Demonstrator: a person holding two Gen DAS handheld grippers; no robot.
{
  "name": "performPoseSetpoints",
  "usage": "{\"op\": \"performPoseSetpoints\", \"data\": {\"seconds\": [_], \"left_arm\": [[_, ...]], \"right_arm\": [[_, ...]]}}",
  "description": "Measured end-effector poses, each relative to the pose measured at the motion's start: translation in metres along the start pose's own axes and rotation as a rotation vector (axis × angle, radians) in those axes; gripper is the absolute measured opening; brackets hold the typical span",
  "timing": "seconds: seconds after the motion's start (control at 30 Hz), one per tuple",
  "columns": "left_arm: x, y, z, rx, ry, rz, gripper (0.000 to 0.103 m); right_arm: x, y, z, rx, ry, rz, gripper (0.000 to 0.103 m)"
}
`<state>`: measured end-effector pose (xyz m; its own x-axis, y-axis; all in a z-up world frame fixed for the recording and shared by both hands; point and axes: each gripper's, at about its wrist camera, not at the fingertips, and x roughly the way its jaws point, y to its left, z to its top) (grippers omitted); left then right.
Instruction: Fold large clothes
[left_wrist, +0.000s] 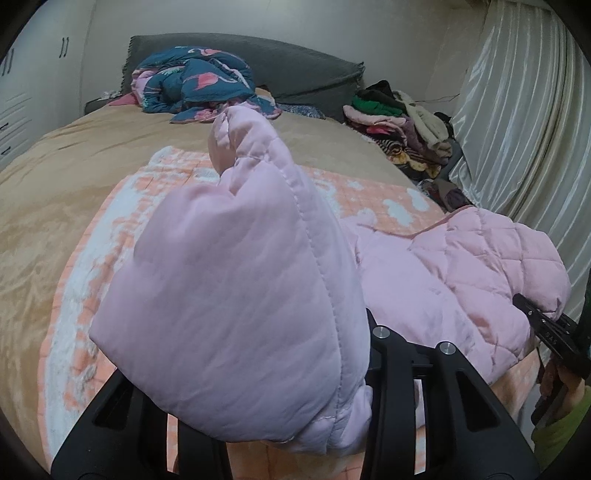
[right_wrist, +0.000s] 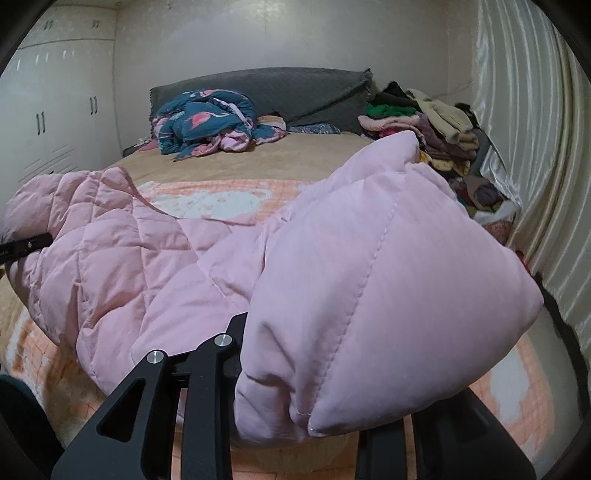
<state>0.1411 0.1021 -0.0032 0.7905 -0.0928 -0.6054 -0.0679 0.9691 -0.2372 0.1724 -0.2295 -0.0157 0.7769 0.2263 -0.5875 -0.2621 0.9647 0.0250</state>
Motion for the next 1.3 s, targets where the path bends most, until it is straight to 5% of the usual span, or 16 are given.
{"op": "performPoseSetpoints", "data": {"seconds": [0.67,0.97,1.13,1.3], "left_arm": [[0.008,0.013,-0.043,-0.043,0.021,0.059,0.038],[0.014,0.025,-0.052,-0.094,0.073,0.078,0.049],[0.016,0.037,-0.06,-0.158,0.115,0.068,0.059],[0.011,0.047,-0.07,-0.215,0.142,0.066,0.077]], "right_arm": [[0.029,-0.038,-0.041,0.234,0.103,0.018,0.036],[0.035,-0.058,-0.057,0.405,0.162,0.053,0.058],[0.035,-0.076,-0.075,0.546,0.205,0.056,0.091],[0.025,-0.086,-0.09,0.609,0.219,0.051,0.099]]}}
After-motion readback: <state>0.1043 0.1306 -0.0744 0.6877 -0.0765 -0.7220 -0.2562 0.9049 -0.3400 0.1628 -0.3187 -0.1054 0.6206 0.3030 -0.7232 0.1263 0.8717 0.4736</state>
